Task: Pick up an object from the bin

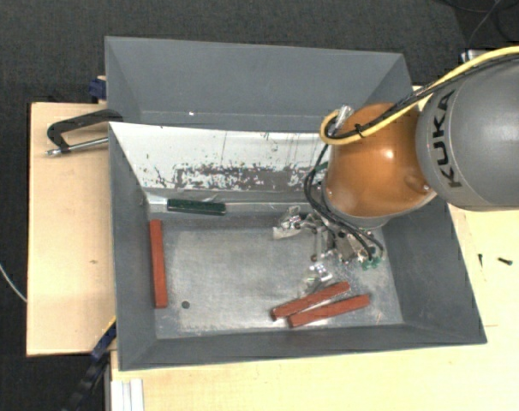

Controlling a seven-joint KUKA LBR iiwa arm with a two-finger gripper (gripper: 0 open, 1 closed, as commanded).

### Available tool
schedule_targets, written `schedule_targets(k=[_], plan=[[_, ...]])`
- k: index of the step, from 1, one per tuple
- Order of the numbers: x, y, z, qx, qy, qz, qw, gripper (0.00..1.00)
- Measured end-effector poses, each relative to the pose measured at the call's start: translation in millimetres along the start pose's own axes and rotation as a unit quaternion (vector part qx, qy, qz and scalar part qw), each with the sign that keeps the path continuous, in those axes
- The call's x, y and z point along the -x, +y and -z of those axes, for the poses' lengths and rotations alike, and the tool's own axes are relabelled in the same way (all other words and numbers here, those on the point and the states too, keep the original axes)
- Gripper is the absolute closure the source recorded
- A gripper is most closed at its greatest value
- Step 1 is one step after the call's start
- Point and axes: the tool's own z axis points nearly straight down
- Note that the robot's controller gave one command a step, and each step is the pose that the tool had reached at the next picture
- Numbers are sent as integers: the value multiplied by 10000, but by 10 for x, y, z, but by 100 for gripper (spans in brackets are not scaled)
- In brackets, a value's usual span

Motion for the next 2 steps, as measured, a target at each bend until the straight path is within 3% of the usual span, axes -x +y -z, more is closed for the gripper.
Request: schedule_targets(k=[1,2], plan=[[-130,-57,-327,26,108,28,9999,0],[-194,-118,-426,34,78,1506,9886,0]])
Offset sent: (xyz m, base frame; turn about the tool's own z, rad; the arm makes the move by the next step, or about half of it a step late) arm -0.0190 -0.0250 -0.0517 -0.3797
